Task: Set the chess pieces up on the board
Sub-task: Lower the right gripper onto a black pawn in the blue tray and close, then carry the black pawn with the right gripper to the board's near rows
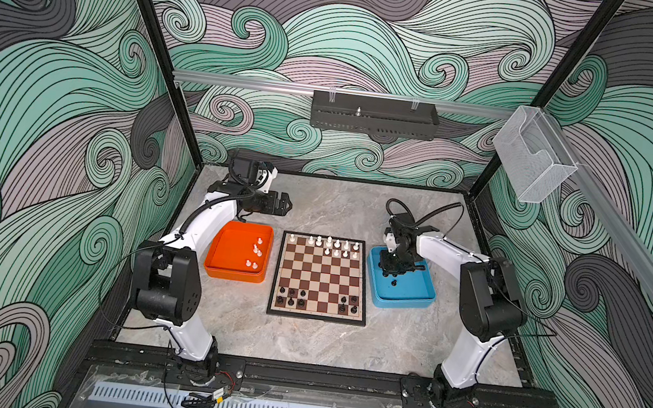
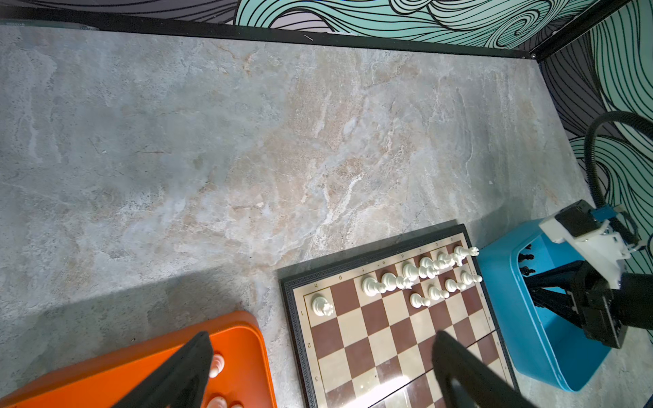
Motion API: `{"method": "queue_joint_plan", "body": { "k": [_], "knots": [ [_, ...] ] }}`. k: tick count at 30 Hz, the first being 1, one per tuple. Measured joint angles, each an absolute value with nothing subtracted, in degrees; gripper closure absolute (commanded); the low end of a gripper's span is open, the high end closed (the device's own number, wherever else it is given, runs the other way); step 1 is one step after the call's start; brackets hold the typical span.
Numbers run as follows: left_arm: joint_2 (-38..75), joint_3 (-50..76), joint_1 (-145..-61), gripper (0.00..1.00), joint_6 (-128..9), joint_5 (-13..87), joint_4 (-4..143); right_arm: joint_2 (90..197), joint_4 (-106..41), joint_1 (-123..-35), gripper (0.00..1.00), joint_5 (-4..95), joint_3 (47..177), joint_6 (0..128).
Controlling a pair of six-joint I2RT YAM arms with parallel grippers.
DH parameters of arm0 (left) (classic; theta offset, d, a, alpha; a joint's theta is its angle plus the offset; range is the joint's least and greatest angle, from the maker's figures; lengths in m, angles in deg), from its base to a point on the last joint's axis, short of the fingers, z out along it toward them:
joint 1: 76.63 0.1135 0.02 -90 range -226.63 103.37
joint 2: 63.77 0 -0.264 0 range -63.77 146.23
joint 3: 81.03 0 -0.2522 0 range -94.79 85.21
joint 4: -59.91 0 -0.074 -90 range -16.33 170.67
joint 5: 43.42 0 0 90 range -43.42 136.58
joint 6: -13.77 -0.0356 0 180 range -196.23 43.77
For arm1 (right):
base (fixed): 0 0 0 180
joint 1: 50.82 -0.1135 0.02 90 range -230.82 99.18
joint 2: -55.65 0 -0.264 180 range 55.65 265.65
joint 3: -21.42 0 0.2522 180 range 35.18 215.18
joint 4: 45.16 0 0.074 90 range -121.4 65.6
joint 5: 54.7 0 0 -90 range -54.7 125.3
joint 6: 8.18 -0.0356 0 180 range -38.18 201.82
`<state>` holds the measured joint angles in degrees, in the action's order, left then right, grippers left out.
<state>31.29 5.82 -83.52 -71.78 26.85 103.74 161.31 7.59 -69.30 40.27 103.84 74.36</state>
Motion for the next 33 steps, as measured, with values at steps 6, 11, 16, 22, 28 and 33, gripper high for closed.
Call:
{"method": "queue_joint_plan", "body": {
  "k": [6,11,16,22,28,33],
  "knots": [
    [31.3,5.8,-83.5,0.01,-71.8,26.9,103.7,160.4,8.3,-69.5,0.88,40.2,104.0,74.4],
    [31.3,5.8,-83.5,0.01,-71.8,26.9,103.7,157.4,10.7,-69.9,0.88,39.8,104.8,74.3],
    [31.3,5.8,-83.5,0.01,-71.8,26.9,103.7,152.8,13.8,-72.0,0.88,39.1,109.0,74.1],
    [31.3,5.8,-83.5,0.01,-71.8,26.9,103.7,147.3,16.9,-77.7,0.88,38.7,111.8,73.7],
    [31.3,5.8,-83.5,0.01,-72.0,26.9,103.7,145.8,18.8,-87.2,0.88,38.7,111.4,72.1],
    [31.3,5.8,-83.0,0.01,-72.2,27.3,103.7,145.8,19.3,-95.7,0.88,38.3,111.2,70.1]
  ]
}}
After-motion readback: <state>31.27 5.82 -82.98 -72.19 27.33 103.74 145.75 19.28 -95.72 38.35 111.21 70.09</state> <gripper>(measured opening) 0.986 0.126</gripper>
